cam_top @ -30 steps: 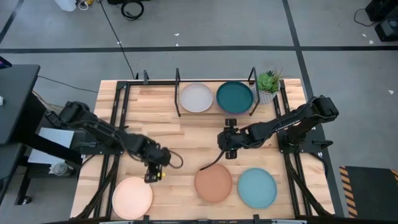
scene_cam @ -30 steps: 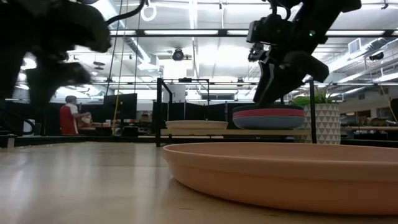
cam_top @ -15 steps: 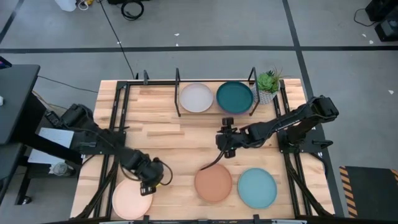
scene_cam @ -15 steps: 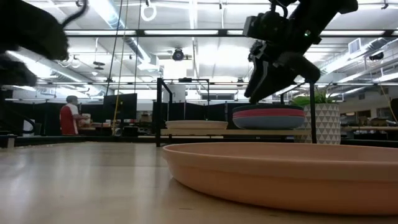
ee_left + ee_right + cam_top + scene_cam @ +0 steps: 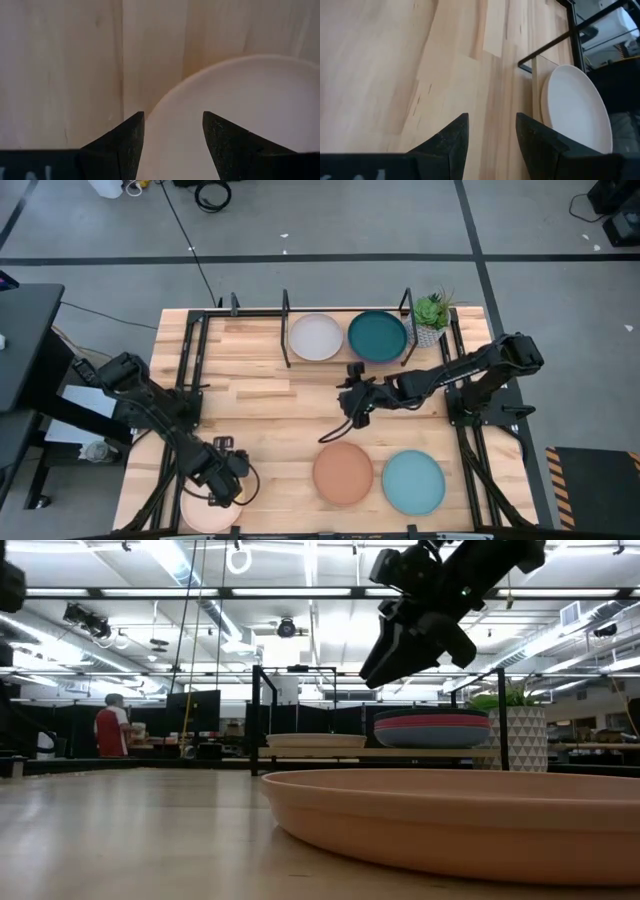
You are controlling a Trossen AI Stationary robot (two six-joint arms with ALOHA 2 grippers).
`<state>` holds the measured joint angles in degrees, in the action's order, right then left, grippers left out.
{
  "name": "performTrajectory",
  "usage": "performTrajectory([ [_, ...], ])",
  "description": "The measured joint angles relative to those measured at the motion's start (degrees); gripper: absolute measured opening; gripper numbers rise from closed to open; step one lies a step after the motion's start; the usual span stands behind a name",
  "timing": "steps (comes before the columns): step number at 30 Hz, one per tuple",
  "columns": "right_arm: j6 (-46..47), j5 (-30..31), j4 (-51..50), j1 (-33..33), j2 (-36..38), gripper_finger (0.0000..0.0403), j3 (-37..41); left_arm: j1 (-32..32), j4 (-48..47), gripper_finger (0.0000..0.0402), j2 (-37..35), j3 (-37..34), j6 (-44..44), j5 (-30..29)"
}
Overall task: Place and stack plates onto a shelf
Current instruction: Stack the light orange plate on top of the gray plate on the shelf
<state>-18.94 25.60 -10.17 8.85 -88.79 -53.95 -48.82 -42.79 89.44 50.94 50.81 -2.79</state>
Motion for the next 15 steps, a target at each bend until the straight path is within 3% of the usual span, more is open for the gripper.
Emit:
performTrajectory([
  [8,-1.1,-1.7,1.7,-1.7,0.0,0.0169,0.0,-0.6,-0.4,0.0201,4.2,0.0,-2.0,0.2],
  [15,-1.7,-2.1,2.1,-2.2,0.0,0.0169,0.0,-0.5,-0.7,0.012,4.7,0.0,-6.4,0.4],
])
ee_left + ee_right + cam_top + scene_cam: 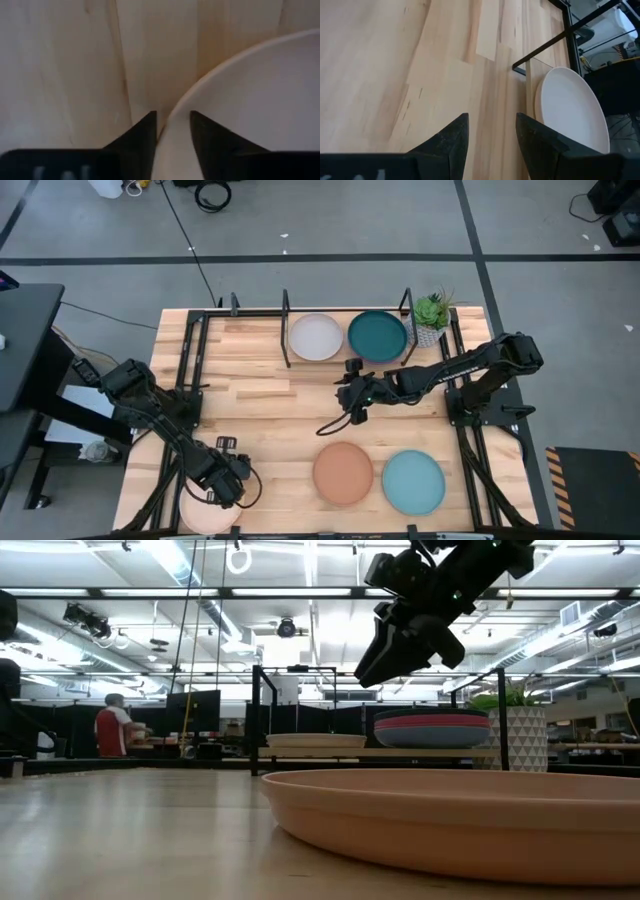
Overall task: Place and stack plates onto a shelf
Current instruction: Stack the light orange plate on top of the gray plate on the shelf
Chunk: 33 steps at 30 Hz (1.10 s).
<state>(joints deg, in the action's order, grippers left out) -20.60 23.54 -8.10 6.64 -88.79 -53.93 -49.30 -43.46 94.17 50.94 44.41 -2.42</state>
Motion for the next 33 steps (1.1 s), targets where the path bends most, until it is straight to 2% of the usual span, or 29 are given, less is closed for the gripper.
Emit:
performTrajectory([
  [5,0.0,-3.2,1.1,-0.1,0.0,0.0169,0.0,0.3,-2.0,0.0034,-0.1,0.0,-2.3,0.0],
  [7,-0.2,-3.9,1.4,-0.1,0.0,0.0169,0.0,0.8,-2.8,0.0015,-0.3,0.0,-2.3,0.9],
  [15,-0.3,-4.1,1.6,0.0,0.0,0.0169,0.0,7.3,-6.9,0.0014,-5.7,1.6,-1.9,-0.9],
  [19,-1.3,-6.7,1.5,0.4,0.0,0.0169,0.0,12.6,-8.2,0.0014,-10.2,1.6,-1.1,-2.1],
  [23,-6.3,-8.8,1.4,2.6,0.0,0.0169,0.0,19.1,-9.1,0.0014,-14.8,1.6,-2.8,-2.2],
  [28,-12.3,-6.2,2.2,6.8,0.0,0.0168,0.0,29.3,-8.1,0.0018,-18.9,1.6,-8.1,-1.8],
  [33,-15.4,-0.2,4.2,10.3,0.0,0.0164,0.0,41.0,-4.3,0.0018,-19.2,1.6,-15.4,2.7],
])
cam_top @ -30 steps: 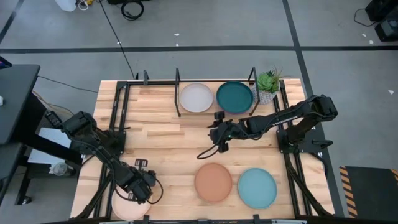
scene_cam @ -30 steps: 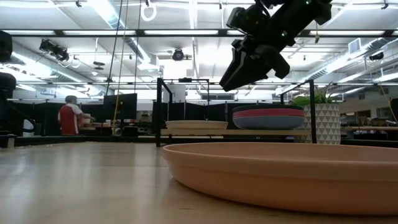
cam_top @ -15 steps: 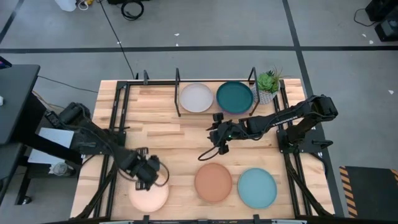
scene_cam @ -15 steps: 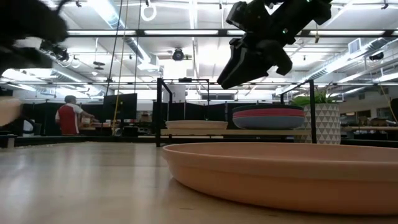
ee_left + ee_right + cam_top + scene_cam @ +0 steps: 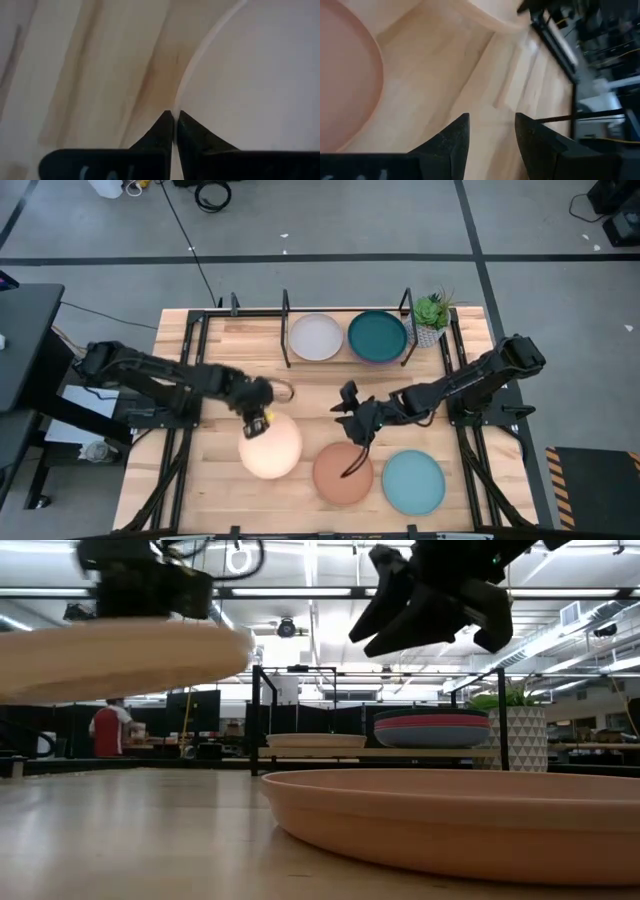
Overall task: Place and stack plates onto a shelf
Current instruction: Stack the light orange plate on top of the gray plate on the shelf
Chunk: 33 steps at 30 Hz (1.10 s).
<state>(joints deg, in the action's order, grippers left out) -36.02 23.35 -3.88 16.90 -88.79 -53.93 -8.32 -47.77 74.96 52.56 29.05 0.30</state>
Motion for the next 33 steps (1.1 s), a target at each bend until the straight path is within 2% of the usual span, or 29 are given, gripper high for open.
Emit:
performTrajectory([
  [7,-4.3,2.8,1.4,2.3,0.0,0.0167,0.0,11.9,8.8,0.0019,1.0,0.0,-9.4,11.8],
  [12,-7.7,2.7,4.5,2.9,-0.1,0.0166,0.0,16.8,11.9,0.0019,2.9,0.0,-10.8,14.7],
  [17,-10.7,1.5,6.4,3.0,-0.1,0.0165,0.0,17.9,14.0,0.002,5.2,0.0,-10.8,16.0],
  [22,-12.9,-2.4,7.5,3.0,-0.1,0.0165,0.0,18.6,17.3,0.002,6.8,0.0,-9.8,16.2],
  [33,-18.0,-4.1,8.5,2.8,-0.1,0.0164,0.0,19.2,21.4,0.002,6.9,0.0,-6.7,16.9],
])
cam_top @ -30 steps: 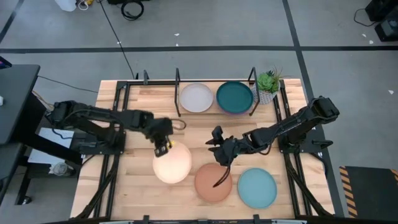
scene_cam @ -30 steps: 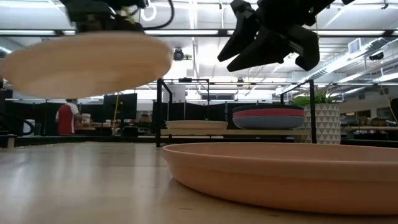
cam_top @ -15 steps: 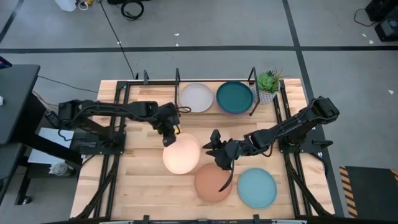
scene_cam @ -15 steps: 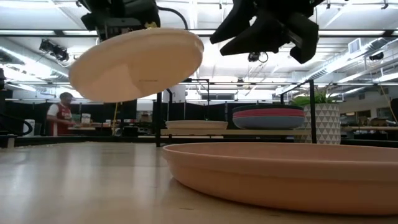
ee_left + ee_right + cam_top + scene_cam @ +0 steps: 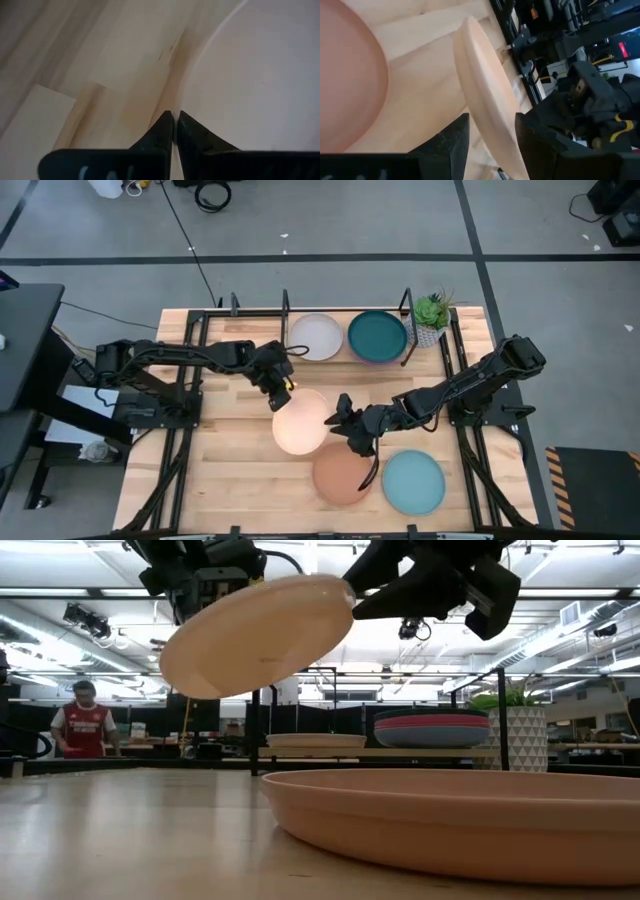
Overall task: Place and stack plates onto a shelf
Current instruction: Stack the light orange plate on top of the gray plate on the shelf
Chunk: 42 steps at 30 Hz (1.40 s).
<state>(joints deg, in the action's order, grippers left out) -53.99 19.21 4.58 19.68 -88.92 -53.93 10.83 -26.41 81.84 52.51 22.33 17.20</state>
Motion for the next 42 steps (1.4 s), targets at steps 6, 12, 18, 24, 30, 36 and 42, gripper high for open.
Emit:
performTrajectory([
  [6,-0.3,0.0,-2.1,-1.7,0.0,0.0156,0.0,0.0,2.2,0.002,0.0,0.0,2.6,1.3],
  [12,-2.2,0.2,-2.6,-2.2,0.0,0.0127,0.0,0.0,4.1,0.0021,0.0,0.0,2.6,1.3],
  [18,-4.1,0.4,-2.6,-2.2,0.0,0.0089,0.0,0.0,9.2,0.0025,0.0,0.0,2.2,-0.1],
  [24,-4.2,0.6,-2.6,-2.3,0.0,0.0071,0.0,0.0,12.4,0.0086,-0.2,0.1,0.7,-1.2],
  [30,-3.2,0.6,-3.3,-2.3,0.0,0.0069,0.0,-0.1,13.2,0.0159,-2.8,1.7,-2.8,-2.4],
  [36,0.7,5.6,-6.0,-2.3,0.0,0.0069,0.0,-1.0,11.7,0.019,-7.5,4.0,-7.7,-7.1],
  [42,5.1,11.0,-8.3,-2.9,0.0,0.0069,0.0,-5.3,7.5,0.0192,-11.6,3.9,-12.9,-19.1],
])
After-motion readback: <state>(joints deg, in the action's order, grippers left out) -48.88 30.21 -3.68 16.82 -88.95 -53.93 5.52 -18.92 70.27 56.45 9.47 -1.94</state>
